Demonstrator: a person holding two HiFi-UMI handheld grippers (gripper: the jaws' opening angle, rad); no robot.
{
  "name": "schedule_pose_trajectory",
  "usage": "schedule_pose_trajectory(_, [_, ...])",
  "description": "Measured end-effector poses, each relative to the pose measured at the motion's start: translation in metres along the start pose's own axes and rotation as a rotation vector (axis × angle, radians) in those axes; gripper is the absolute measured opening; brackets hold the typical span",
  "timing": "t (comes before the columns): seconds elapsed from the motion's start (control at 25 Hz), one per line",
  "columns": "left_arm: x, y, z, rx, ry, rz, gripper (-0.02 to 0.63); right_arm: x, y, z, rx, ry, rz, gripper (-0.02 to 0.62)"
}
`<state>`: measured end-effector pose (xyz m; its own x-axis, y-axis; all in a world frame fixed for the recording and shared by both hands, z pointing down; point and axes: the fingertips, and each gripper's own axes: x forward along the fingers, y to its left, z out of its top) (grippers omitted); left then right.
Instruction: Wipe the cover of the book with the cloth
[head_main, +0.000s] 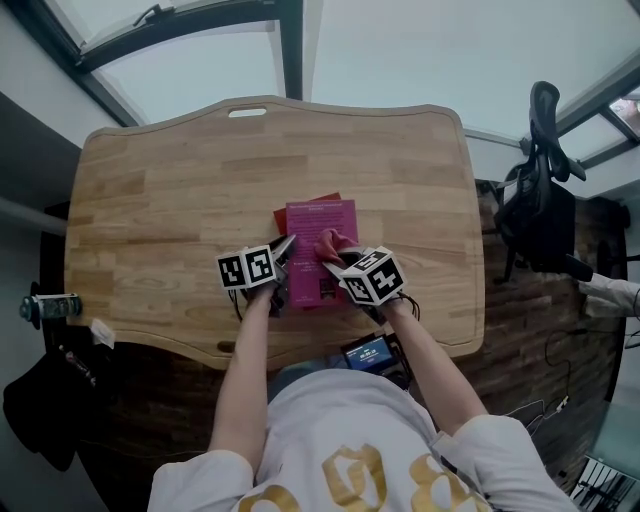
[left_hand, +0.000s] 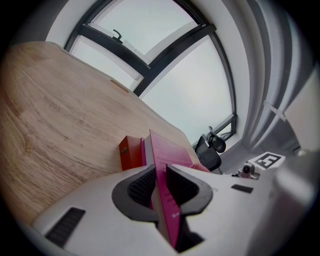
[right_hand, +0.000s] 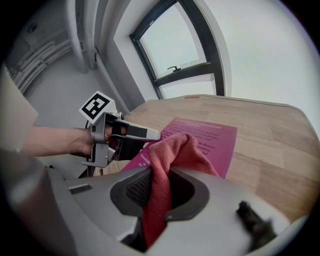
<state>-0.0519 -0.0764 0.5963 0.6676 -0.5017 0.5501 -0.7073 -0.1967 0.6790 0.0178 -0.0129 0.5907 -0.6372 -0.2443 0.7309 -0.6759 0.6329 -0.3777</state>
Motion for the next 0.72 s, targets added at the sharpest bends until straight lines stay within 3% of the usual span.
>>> schedule_pose_trajectory(0.72, [0.0,-0.001,-0.001,0.004,0.001,-0.029,0.074,0.003,0.031,-0.016,-0.085,0.085,0.054,0.071])
